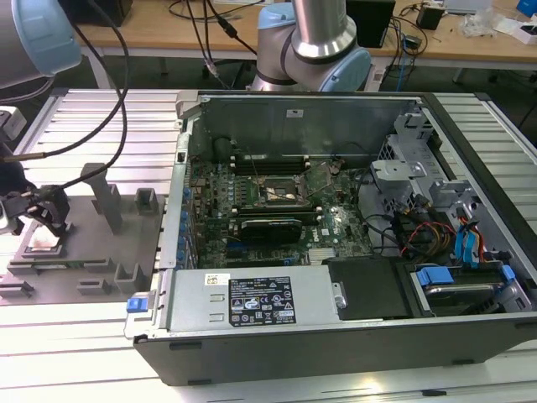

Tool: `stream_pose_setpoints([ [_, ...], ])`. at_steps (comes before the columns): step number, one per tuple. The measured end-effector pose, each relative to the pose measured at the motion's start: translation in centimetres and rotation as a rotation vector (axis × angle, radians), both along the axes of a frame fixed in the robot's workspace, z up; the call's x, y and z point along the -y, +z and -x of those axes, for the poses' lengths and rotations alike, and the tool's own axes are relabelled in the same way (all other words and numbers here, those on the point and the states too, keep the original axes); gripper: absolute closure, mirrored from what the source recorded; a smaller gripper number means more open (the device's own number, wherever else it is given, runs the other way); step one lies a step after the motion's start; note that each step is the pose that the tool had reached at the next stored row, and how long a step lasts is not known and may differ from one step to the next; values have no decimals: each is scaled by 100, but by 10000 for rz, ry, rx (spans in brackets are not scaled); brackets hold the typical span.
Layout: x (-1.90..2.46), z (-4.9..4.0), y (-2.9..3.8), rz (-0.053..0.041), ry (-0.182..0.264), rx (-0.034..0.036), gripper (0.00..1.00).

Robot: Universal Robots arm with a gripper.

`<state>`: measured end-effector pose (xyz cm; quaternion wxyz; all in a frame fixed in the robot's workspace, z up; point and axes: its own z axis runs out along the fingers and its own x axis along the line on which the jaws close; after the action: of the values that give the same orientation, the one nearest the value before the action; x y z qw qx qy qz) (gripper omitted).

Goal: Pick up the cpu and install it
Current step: 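Pick up the cpu and move it towards the insertion slot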

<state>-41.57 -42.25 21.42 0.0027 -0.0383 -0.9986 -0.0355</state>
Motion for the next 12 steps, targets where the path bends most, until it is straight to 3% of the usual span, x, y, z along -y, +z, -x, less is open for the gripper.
stream_pose_setpoints([
  [1,0,-2,-2,-25,1,-108,32],
  [4,0,-2,-3,-26,0,-129,32],
  [6,0,-2,-28,-25,8,-119,32],
  [10,1,-3,-62,-23,71,-10,32],
  [12,0,-3,-91,-25,95,6,32],
])
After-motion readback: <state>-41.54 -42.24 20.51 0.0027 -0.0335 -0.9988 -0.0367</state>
